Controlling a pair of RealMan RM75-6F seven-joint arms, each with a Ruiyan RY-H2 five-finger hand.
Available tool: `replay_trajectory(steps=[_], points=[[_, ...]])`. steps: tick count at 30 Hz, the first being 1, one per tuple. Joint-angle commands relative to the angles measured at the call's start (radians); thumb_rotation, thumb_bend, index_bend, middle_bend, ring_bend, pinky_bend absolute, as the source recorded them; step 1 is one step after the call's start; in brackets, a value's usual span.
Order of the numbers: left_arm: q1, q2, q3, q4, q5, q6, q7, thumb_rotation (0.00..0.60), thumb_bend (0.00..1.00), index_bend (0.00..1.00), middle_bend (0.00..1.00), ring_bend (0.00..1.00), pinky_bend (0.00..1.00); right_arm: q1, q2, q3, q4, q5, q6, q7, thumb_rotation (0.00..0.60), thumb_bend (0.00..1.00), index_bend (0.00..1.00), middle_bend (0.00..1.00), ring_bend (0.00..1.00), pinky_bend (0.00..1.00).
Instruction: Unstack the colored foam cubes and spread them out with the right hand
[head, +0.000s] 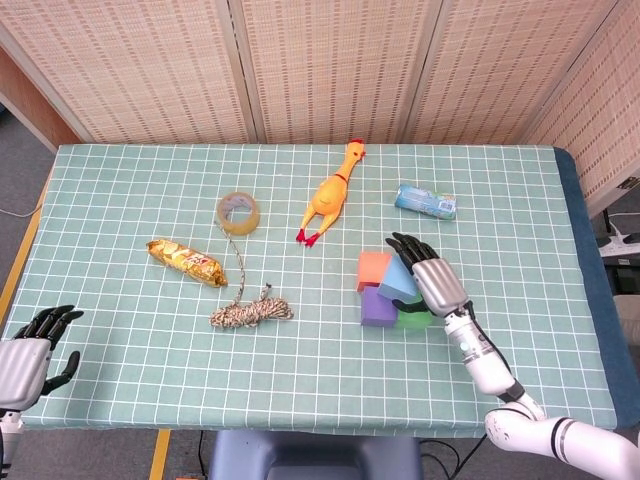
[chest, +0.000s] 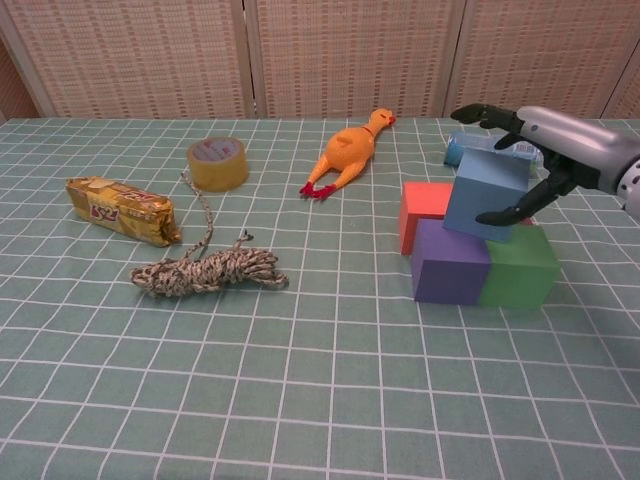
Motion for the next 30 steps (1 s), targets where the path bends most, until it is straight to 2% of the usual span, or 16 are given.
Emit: replay_trajectory(steps=[1, 4, 7, 10, 14, 18, 25, 27, 30], points=[[0.0, 0.002, 0.0, -0.002, -0.001, -0.001, 0.0, 0.6, 0.46, 0.21, 0.16, 0.14, 0.35, 0.017, -0.041, -0.017, 0.072, -0.033, 0.009, 0.063, 0.6, 0.06, 0.15, 0.15, 0.1, 0.27], [0.001, 0.005, 0.0, -0.001, -0.003, -0.002, -0.004, 0.6, 0.46, 0.21, 0.16, 0.14, 0.35, 0.02, -0.073, -0.027, 0.129, -0.058, 0.04, 0.086, 0.6, 0.08, 0.29, 0.27, 0.24, 0.39], [0.0, 0.006, -0.001, -0.001, -0.007, -0.004, -0.007, 0.6, 0.46, 0.21, 0.16, 0.14, 0.35, 0.019, -0.092, -0.03, 0.164, -0.074, 0.075, 0.088, 0.6, 0.12, 0.38, 0.36, 0.34, 0.51], [0.0, 0.007, -0.002, -0.002, -0.01, -0.007, -0.008, 0.6, 0.46, 0.21, 0.16, 0.14, 0.35, 0.013, -0.112, -0.032, 0.195, -0.094, 0.127, 0.068, 0.6, 0.15, 0.45, 0.41, 0.39, 0.58], [-0.002, 0.006, 0.0, -0.004, -0.01, -0.012, -0.006, 0.6, 0.46, 0.21, 0.16, 0.14, 0.35, -0.007, -0.11, -0.044, 0.188, -0.125, 0.203, 0.054, 0.6, 0.19, 0.48, 0.42, 0.4, 0.59], [-0.005, 0.006, 0.002, -0.005, -0.011, -0.02, -0.001, 0.6, 0.46, 0.21, 0.16, 0.14, 0.35, -0.045, -0.069, -0.066, 0.147, -0.154, 0.273, 0.013, 0.6, 0.19, 0.48, 0.42, 0.4, 0.59], [-0.007, 0.009, 0.003, -0.01, -0.016, -0.028, -0.007, 0.6, 0.46, 0.21, 0.16, 0.14, 0.35, -0.141, 0.048, -0.093, 0.102, -0.086, 0.31, -0.206, 0.6, 0.19, 0.48, 0.42, 0.41, 0.6], [-0.008, 0.007, 0.002, -0.009, -0.015, -0.029, -0.005, 0.6, 0.46, 0.21, 0.16, 0.14, 0.35, -0.165, 0.075, -0.094, 0.099, -0.045, 0.295, -0.204, 0.6, 0.19, 0.48, 0.42, 0.41, 0.6], [-0.013, 0.002, 0.003, -0.007, -0.018, -0.04, 0.007, 0.6, 0.46, 0.21, 0.16, 0.14, 0.35, -0.191, 0.094, -0.098, 0.127, -0.013, 0.274, -0.105, 0.6, 0.19, 0.48, 0.42, 0.41, 0.6]])
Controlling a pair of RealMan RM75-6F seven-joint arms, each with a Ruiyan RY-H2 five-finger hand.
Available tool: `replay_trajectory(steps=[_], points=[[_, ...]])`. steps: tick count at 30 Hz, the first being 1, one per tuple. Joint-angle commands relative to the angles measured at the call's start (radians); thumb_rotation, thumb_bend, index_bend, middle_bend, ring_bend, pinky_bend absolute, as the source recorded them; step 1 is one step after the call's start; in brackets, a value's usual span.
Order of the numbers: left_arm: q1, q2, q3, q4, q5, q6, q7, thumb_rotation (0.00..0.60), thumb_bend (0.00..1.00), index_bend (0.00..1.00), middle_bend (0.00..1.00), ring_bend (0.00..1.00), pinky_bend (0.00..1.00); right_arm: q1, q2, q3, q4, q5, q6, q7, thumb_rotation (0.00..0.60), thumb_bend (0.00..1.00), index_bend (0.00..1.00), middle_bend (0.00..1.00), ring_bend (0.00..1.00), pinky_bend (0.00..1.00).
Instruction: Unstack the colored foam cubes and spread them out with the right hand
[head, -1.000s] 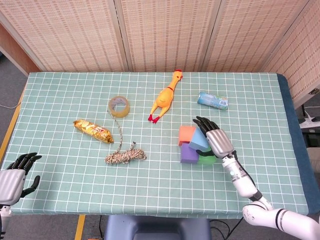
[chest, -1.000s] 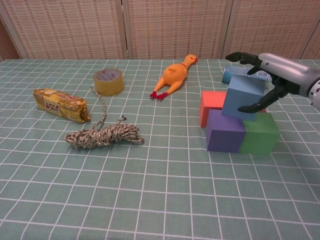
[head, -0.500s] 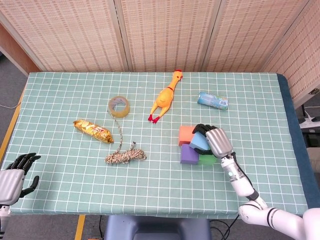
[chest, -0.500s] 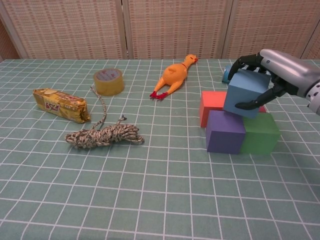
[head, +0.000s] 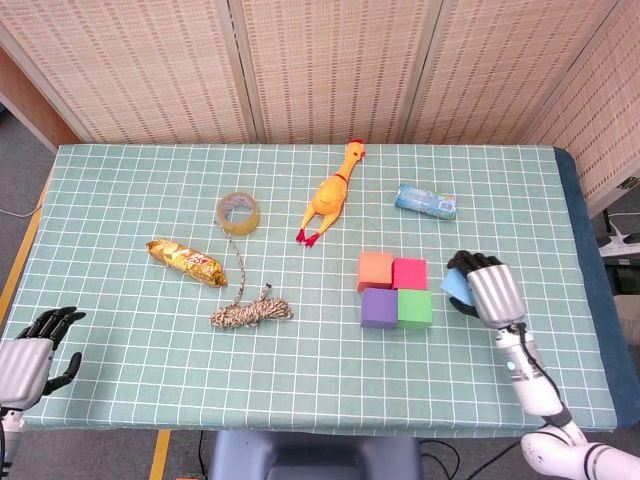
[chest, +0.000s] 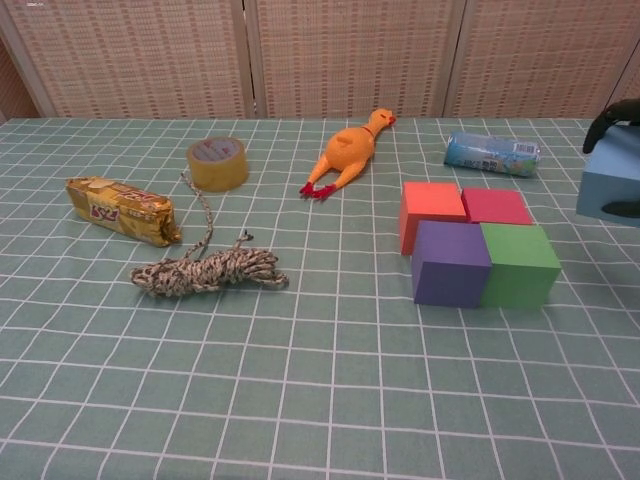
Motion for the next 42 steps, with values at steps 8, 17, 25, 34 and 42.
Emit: replay_trajectory(steps=[8, 17, 25, 34, 42], points=[[-0.008, -0.005, 0.004, 0.001, -0.005, -0.021, 0.0, 0.6, 0.46, 0.21, 0.16, 0.14, 0.35, -0.057, -0.033, -0.062, 0.301, 0.028, -0.105, 0.311, 0.6, 0.19, 0.3, 0.3, 0.22, 0.48], [-0.012, -0.004, 0.012, 0.001, 0.007, -0.028, 0.002, 0.6, 0.46, 0.21, 0.16, 0.14, 0.35, -0.05, -0.07, -0.097, 0.406, -0.018, -0.135, 0.371, 0.6, 0.17, 0.0, 0.0, 0.0, 0.21], [-0.014, -0.005, 0.01, 0.0, -0.004, -0.034, 0.006, 0.6, 0.46, 0.21, 0.16, 0.14, 0.35, -0.062, -0.046, -0.106, 0.327, -0.071, -0.055, 0.442, 0.6, 0.16, 0.0, 0.0, 0.0, 0.16], [-0.02, -0.003, 0.007, -0.003, -0.033, -0.058, 0.018, 0.6, 0.46, 0.21, 0.16, 0.14, 0.35, -0.078, -0.031, -0.127, 0.189, -0.197, 0.115, 0.341, 0.6, 0.19, 0.27, 0.25, 0.14, 0.16], [-0.02, 0.004, 0.004, -0.015, -0.053, -0.064, 0.028, 0.6, 0.46, 0.21, 0.16, 0.14, 0.36, -0.026, -0.058, -0.099, 0.206, -0.143, -0.016, 0.274, 0.6, 0.19, 0.49, 0.38, 0.28, 0.26]])
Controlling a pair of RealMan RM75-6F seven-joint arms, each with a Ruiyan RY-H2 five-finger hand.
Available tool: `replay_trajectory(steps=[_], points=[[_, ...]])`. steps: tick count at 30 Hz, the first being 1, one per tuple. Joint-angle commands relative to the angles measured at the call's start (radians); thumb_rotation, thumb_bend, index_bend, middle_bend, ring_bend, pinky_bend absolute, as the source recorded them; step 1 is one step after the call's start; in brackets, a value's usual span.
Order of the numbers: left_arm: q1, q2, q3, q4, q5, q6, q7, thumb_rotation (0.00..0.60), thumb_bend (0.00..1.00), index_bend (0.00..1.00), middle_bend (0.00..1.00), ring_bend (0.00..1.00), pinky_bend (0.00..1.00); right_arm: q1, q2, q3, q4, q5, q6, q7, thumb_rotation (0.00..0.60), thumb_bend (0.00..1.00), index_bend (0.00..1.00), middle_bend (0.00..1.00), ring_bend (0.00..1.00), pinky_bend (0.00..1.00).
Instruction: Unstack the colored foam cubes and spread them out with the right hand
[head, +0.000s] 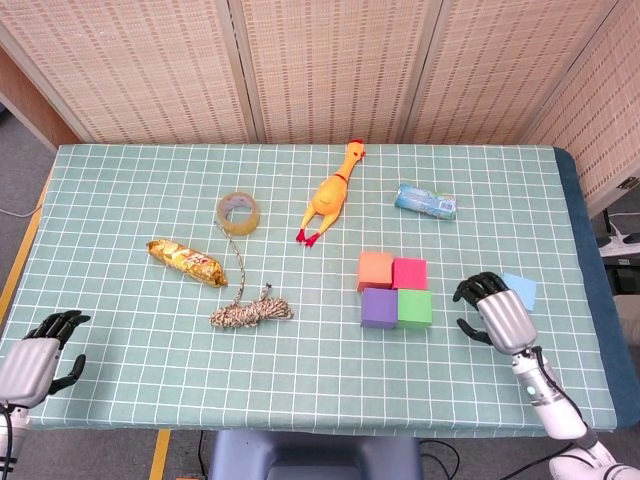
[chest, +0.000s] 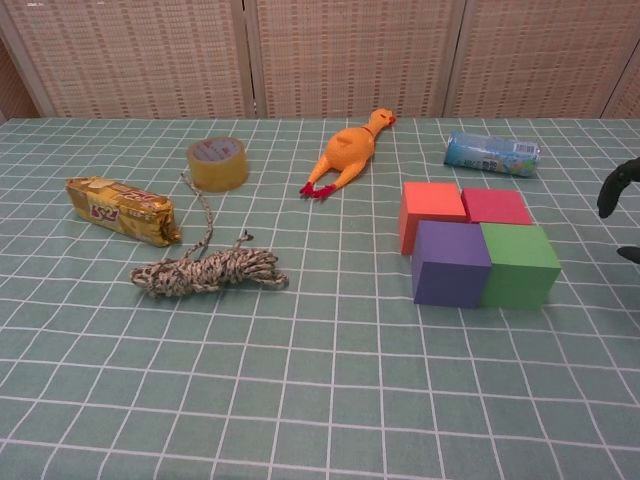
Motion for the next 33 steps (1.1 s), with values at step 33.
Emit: replay_trajectory(steps=[33], points=[[-0.005, 0.013, 0.006, -0.018, -0.009, -0.015, 0.015, 0.6, 0.46, 0.21, 0.16, 0.15, 0.36, 0.183, -0.27, -0.014, 0.398, -0.007, -0.205, 0.229, 0.6, 0.21, 0.32, 0.22, 0.08, 0.25]])
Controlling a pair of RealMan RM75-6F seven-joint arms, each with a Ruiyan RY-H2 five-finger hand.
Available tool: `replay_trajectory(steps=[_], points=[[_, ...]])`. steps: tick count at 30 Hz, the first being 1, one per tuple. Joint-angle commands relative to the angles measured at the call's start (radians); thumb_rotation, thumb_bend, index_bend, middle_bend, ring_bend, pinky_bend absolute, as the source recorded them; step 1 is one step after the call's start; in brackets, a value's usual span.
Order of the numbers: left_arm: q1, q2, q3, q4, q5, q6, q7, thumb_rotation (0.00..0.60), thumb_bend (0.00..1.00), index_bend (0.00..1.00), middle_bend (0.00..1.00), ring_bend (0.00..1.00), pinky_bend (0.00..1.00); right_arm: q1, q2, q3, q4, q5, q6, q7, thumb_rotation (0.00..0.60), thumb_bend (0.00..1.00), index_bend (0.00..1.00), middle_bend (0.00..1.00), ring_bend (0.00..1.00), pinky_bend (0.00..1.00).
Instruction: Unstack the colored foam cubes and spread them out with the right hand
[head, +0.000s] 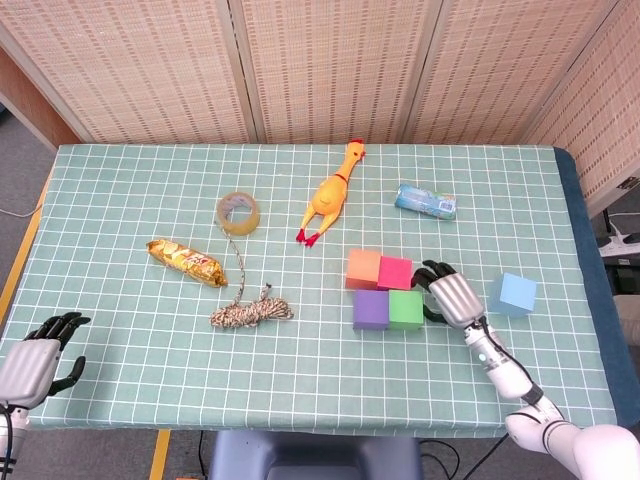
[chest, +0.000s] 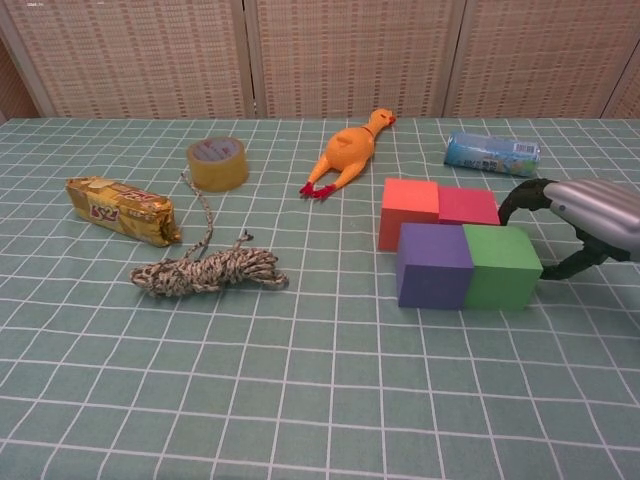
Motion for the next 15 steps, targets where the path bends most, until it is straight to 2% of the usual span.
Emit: replay_trajectory(steps=[1, 4, 8, 15], points=[[0.0, 0.0, -0.001, 0.001, -0.001, 0.0, -0.001, 0.6, 0.46, 0.21, 0.16, 0.15, 0.36, 0.008, -0.003, -0.02, 0.003, -0.006, -0.029, 0.042, 0.6, 0.21, 0.3, 0.19, 0.06, 0.25], [0.0, 0.0, -0.002, 0.0, -0.004, 0.0, -0.002, 0.6, 0.46, 0.21, 0.16, 0.15, 0.36, 0.014, 0.014, -0.043, -0.022, -0.016, -0.059, 0.097, 0.6, 0.19, 0.22, 0.12, 0.01, 0.21], [0.0, 0.001, -0.001, 0.0, -0.003, 0.0, -0.001, 0.6, 0.46, 0.21, 0.16, 0.15, 0.36, 0.017, 0.04, -0.066, -0.055, -0.029, -0.07, 0.135, 0.6, 0.14, 0.13, 0.03, 0.0, 0.17], [-0.003, -0.001, 0.0, 0.0, -0.005, -0.006, 0.004, 0.6, 0.46, 0.21, 0.16, 0.15, 0.36, 0.002, 0.078, -0.083, -0.109, -0.051, -0.012, 0.133, 0.6, 0.13, 0.09, 0.01, 0.0, 0.16]])
